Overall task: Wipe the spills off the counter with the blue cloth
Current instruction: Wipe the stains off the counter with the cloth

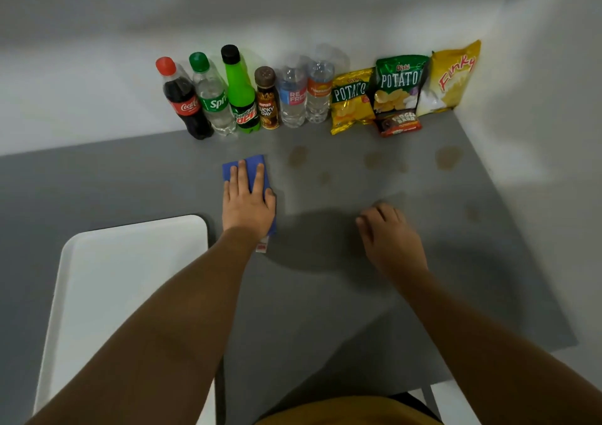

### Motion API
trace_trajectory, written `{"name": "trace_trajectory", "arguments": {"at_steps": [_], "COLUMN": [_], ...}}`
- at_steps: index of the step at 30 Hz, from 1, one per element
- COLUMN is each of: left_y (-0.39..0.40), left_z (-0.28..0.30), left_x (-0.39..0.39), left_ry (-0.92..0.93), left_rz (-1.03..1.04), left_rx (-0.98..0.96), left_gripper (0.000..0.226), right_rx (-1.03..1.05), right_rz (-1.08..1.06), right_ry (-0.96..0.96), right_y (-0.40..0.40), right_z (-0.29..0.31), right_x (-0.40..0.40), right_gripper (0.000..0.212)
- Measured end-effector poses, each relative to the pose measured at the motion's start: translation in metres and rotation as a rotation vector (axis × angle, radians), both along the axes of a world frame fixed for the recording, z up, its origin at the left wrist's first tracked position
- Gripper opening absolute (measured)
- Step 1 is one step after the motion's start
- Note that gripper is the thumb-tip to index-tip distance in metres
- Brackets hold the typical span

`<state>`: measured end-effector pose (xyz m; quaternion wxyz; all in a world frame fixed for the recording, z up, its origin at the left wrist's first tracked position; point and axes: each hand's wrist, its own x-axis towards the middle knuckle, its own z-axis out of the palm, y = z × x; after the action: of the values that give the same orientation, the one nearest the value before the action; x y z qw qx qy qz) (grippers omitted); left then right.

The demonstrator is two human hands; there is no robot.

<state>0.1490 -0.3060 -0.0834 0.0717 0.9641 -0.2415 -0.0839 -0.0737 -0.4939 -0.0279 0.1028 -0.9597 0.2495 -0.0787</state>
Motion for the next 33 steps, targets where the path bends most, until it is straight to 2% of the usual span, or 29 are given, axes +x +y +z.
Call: {"name": "trace_trajectory", "arguments": {"at_steps": [4,11,19,24,30,33], "left_y": [-0.001,0.029,0.035,0.021,-0.010,-0.028], "left_z": [0.001,-0.001,0.000,0.000,0.000,0.002], "left_x": [-0.025,-0.063,-0.021,0.012,0.009,-0.005], "left_ry": [0.016,0.036,0.002,-0.004,0.016,0.037], "left_rz": [-0.042,0.003,0.043,0.019,0.010,-0.069], "left_rx": [0.023,-0.036,-0.076,-0.039,-0.020,-0.031], "left_gripper": [0.064,0.063,0.064,0.064,0.064,0.065], "right_rx": [0.025,0.081,0.171,0.145,0.159,0.151], "right_rz": [-0.004,-0.003,-0.074,-0.125,-0.130,-0.129], "right_ry": [-0.050,-0.109,-0.105,-0.098,-0.031,-0.041], "right_y": [0.008,0.015,0.012,0.009,0.002,0.001], "right_z": [0.001,0.002,0.003,0.005,-0.003,-0.004], "right_x": [0.008,0.031,0.029,0.021,0.015,0.016], "right_gripper": [0.022,0.021,0.029,0.029,0.033,0.033]}}
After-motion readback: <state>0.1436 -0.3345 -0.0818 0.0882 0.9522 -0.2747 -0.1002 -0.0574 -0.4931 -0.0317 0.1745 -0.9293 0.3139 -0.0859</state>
